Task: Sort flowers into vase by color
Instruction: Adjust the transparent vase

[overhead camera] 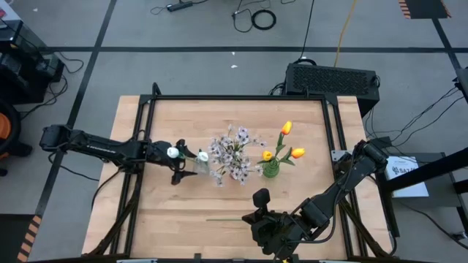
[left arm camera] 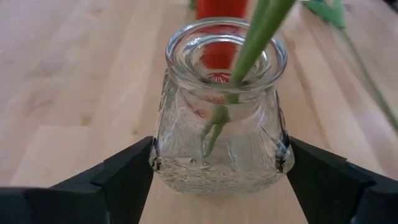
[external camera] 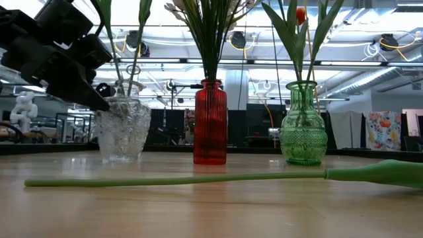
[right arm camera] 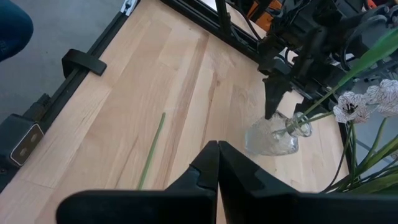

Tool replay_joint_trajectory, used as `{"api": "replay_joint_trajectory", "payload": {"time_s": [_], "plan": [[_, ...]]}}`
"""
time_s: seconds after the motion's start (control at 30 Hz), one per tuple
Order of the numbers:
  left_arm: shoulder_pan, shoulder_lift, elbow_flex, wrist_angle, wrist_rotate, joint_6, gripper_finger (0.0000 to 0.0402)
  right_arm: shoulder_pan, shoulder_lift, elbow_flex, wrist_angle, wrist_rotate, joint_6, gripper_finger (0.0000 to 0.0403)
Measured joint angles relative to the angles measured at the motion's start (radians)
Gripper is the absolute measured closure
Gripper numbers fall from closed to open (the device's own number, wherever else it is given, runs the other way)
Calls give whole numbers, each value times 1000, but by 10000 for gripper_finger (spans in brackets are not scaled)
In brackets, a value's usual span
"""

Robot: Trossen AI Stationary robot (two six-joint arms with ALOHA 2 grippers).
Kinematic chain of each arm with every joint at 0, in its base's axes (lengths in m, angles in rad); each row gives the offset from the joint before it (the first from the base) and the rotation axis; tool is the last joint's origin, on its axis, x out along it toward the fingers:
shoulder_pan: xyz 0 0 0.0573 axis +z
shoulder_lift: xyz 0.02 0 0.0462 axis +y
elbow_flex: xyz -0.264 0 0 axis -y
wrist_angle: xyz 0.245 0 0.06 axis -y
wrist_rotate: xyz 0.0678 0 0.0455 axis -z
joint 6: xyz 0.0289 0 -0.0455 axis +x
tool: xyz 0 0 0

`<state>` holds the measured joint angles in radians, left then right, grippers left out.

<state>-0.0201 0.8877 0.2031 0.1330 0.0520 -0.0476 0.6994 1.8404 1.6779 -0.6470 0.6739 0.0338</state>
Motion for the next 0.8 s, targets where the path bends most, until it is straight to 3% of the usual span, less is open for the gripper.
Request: {"api": "replay_joint_trajectory", "payload": {"time_s": [0.13, 0.8], "plan": [[-24, -21, -1, -13, 30, -4, 72, 0, 0, 0, -2, 0, 2, 403], [-63, -59, 3, -131, -15, -34, 72, 0, 0, 0, -3, 0, 4, 403]]}}
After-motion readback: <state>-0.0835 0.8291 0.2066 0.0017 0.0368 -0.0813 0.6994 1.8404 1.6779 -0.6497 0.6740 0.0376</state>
